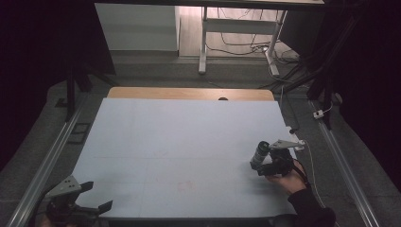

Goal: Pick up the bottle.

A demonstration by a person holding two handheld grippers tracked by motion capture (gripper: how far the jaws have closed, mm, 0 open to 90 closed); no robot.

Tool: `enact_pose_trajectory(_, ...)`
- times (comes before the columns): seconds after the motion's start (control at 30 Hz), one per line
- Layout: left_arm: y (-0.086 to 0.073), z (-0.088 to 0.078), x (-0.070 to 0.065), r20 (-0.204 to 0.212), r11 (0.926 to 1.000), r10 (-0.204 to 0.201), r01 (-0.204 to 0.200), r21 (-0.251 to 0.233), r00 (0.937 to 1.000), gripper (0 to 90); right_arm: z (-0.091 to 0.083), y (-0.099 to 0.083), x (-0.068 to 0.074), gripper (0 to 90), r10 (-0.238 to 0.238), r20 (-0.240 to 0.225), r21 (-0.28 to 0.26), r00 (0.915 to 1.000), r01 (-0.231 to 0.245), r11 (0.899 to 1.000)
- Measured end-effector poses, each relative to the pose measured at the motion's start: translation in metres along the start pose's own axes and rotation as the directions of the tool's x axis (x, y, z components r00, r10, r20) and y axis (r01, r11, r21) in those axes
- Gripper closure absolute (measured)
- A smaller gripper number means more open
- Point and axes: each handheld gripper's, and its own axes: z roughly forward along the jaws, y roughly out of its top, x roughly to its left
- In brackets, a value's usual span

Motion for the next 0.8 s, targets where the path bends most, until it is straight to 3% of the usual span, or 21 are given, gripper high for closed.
enact_pose_trajectory(0.27,0.0001,0.0002,0.0001,-0.001,1.0,-0.001,0.001,0.002,1.0,0.0,-0.0003,0.0028,-0.0025,23.9,-0.064,0.011,-0.012,0.9979,0.064,0.998)
enact_pose_trajectory(0.53,0.0002,0.0004,0.0,-0.002,1.0,0.0,0.0,0.004,1.0,0.0,-0.0007,0.0036,-0.0058,44.3,-0.079,-0.017,-0.018,0.9967,0.079,0.997)
enact_pose_trajectory(0.67,0.0002,0.0004,0.0001,-0.002,1.0,-0.001,0.001,0.004,1.0,0.0,-0.0001,0.0029,-0.0068,50.7,-0.086,-0.029,-0.016,0.9959,0.085,0.996)
enact_pose_trajectory(0.8,0.0003,0.0006,0.0,-0.003,1.0,0.0,0.0,0.006,1.0,0.0,0.0,0.0031,-0.007,51.7,-0.096,-0.028,-0.023,0.995,0.095,0.995)
